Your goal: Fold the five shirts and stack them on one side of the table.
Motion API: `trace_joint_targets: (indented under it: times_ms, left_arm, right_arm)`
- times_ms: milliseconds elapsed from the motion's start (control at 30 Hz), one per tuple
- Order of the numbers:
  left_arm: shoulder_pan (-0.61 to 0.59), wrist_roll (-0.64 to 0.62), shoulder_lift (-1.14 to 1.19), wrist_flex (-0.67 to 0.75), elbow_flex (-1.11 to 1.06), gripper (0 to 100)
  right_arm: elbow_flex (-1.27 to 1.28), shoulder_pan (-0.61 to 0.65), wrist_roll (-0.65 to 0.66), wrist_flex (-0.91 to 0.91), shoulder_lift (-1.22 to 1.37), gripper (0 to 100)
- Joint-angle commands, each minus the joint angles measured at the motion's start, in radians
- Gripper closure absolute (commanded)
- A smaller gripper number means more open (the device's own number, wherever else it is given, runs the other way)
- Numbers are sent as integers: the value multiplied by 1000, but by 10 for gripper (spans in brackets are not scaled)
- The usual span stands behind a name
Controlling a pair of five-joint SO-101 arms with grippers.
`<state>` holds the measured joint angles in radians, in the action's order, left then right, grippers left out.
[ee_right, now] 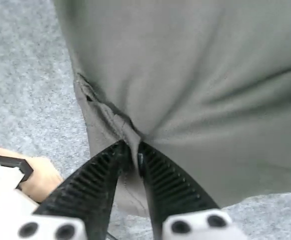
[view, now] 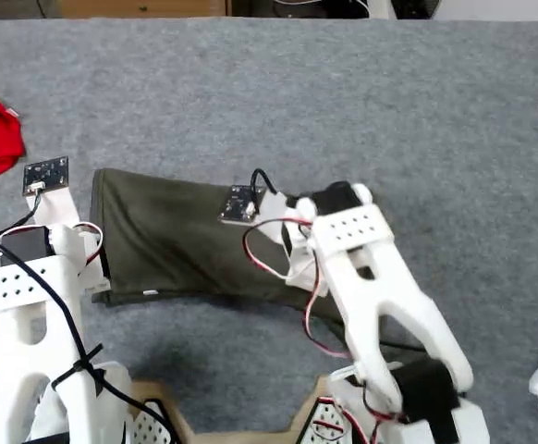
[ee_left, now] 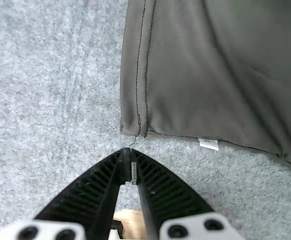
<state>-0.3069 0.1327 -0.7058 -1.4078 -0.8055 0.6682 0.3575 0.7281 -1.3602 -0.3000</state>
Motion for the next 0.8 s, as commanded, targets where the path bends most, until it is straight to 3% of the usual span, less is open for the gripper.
trace_joint_targets:
  times_ms: [0,200,367,767]
  left_arm:
    - [-11,9,-21,3,9,981]
    - [-11,9,-21,3,6,981]
    - [-9,9,-21,-25,11,981]
    - [-11,9,-21,-32,11,981]
  right_arm:
    - [54,15,-8,40,-99,865]
    - [110,15,-6,41,-125,851]
    - [137,15,-8,41,-125,998]
    - [145,16,-12,-46,-176,995]
